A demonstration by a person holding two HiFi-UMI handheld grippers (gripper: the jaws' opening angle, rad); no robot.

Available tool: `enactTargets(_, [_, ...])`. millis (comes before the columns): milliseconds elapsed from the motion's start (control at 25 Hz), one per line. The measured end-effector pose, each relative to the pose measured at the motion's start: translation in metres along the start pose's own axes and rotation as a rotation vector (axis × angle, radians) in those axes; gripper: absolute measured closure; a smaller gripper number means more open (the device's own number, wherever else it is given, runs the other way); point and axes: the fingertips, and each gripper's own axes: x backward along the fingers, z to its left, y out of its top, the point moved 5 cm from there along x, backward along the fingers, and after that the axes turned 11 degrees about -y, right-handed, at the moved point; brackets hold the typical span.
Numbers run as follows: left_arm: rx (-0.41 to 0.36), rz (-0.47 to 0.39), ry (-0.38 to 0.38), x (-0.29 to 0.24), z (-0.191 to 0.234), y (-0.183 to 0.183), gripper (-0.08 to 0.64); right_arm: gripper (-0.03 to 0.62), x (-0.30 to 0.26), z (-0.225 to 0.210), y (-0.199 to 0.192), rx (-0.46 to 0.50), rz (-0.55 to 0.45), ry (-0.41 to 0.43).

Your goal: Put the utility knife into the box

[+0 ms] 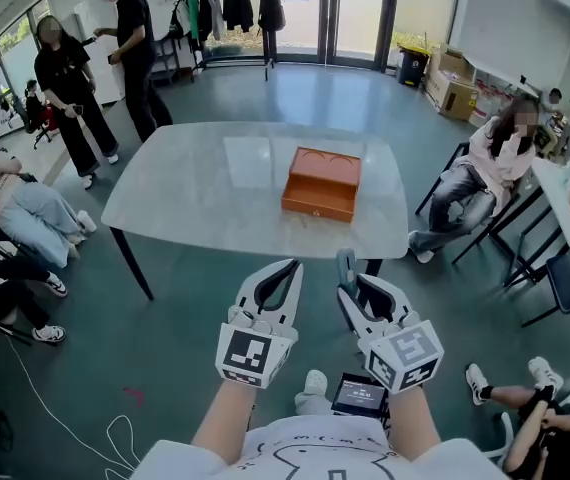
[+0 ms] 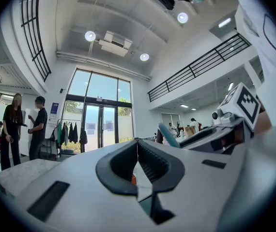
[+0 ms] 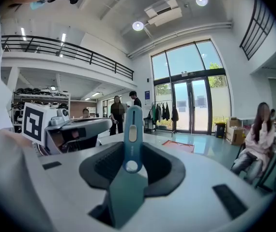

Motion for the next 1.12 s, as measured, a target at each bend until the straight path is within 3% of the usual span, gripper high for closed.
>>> enactTargets(600, [0.019, 0.034, 0.086, -0.107, 0.054, -0.026, 0.545, 0.460, -0.098, -0.089, 0.007, -0.012, 0.019, 0.084])
enactTargets(1120, [0.005, 0.049, 0.114, -0.143, 0.084, -0.036, 0.545, 0.460, -0.142, -0.122, 0.009, -0.040, 0.010, 0.101])
